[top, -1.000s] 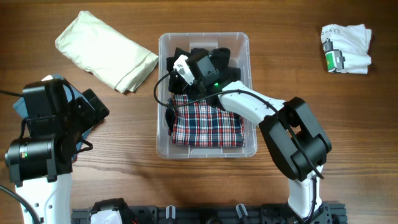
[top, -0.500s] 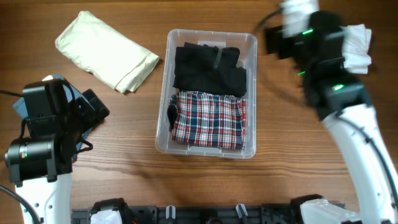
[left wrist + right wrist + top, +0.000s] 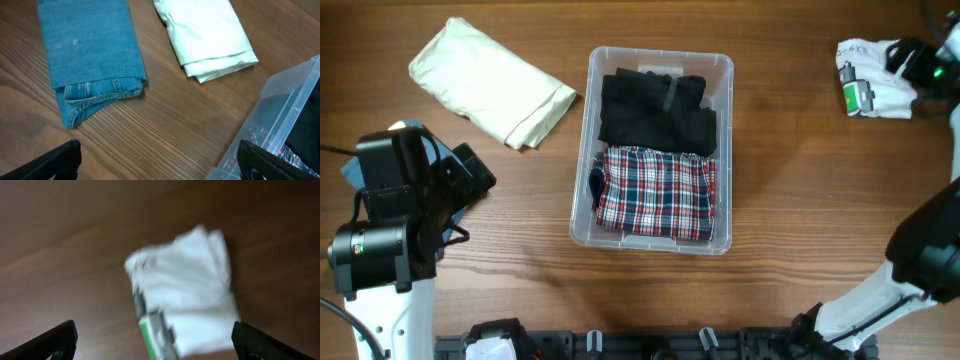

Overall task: Pack container
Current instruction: 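Move the right gripper to the white printed t-shirt and grasp it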

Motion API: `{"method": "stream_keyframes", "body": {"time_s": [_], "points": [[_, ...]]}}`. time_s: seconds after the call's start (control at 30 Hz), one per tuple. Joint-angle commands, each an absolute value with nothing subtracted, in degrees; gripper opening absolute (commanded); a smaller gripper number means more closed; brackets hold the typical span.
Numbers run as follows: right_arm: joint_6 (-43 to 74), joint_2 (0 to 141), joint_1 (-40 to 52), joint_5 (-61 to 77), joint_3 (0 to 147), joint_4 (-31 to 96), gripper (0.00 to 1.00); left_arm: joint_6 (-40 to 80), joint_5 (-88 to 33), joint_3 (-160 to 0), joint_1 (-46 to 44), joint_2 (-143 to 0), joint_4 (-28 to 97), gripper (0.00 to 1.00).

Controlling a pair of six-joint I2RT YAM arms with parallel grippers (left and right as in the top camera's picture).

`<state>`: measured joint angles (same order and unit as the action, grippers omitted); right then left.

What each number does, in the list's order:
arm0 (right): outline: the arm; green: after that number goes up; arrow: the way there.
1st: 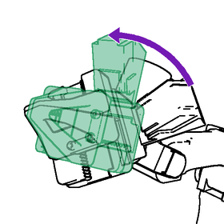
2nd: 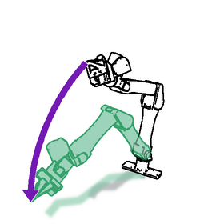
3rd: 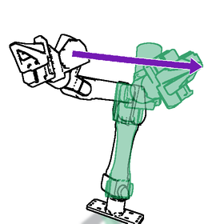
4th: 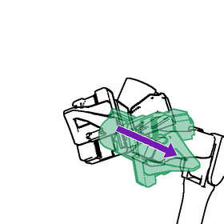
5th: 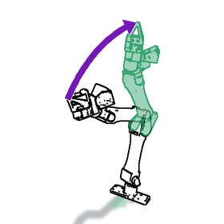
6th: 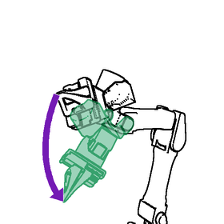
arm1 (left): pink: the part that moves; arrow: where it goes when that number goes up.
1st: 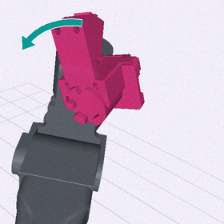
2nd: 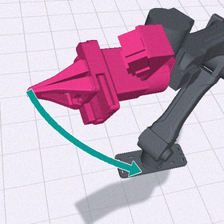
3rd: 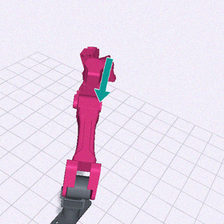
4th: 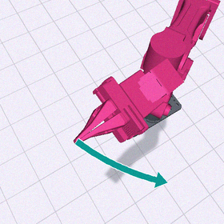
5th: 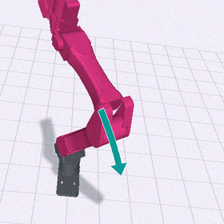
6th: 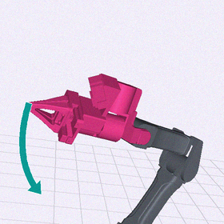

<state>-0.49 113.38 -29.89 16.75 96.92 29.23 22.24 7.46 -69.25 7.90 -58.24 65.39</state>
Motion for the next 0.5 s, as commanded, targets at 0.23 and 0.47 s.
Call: {"method": "stream_keyframes", "body": {"time_s": [0.23, 0.47], "points": [[-0.3, 131.2, -35.0, 18.1, 105.8, 33.2, 1.00, 23.0, 7.1, -70.1, 8.3, -58.1, 65.4, 1.00], [-1.5, 136.9, -34.7, 20.3, 105.7, 33.7, 1.00, 23.0, 6.0, -70.1, 8.3, -58.1, 65.4, 1.00]]}}
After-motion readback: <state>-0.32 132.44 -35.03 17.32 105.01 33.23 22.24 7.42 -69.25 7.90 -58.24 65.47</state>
